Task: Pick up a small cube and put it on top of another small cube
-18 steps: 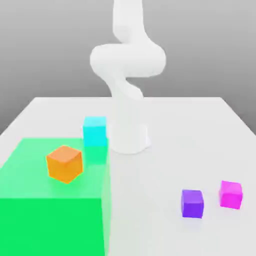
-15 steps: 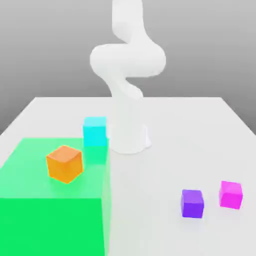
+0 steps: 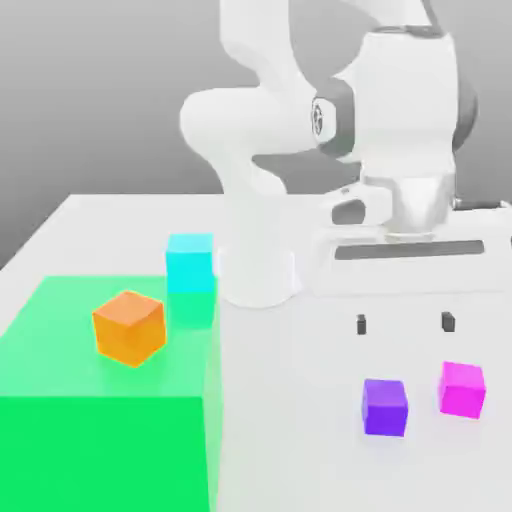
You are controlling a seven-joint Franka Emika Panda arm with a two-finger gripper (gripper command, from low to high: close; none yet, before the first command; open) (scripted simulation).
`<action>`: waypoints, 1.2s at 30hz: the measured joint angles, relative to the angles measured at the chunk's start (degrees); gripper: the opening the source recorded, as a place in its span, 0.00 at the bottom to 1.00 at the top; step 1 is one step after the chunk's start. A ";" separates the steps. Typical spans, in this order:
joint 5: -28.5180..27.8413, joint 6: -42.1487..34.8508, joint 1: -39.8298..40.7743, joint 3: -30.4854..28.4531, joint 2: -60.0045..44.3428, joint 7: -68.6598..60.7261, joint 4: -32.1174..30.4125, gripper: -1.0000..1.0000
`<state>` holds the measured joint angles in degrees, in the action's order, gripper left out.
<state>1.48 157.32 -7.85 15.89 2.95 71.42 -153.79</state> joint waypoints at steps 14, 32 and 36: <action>-14.48 14.67 -9.64 -9.70 -20.36 15.00 -0.96 0.00; -1.06 -15.81 0.56 -11.01 8.90 -11.16 0.59 0.00; -2.08 -25.76 3.63 -15.37 16.76 -18.51 2.65 0.00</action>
<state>-0.60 131.55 -4.21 0.52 19.71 52.91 -151.14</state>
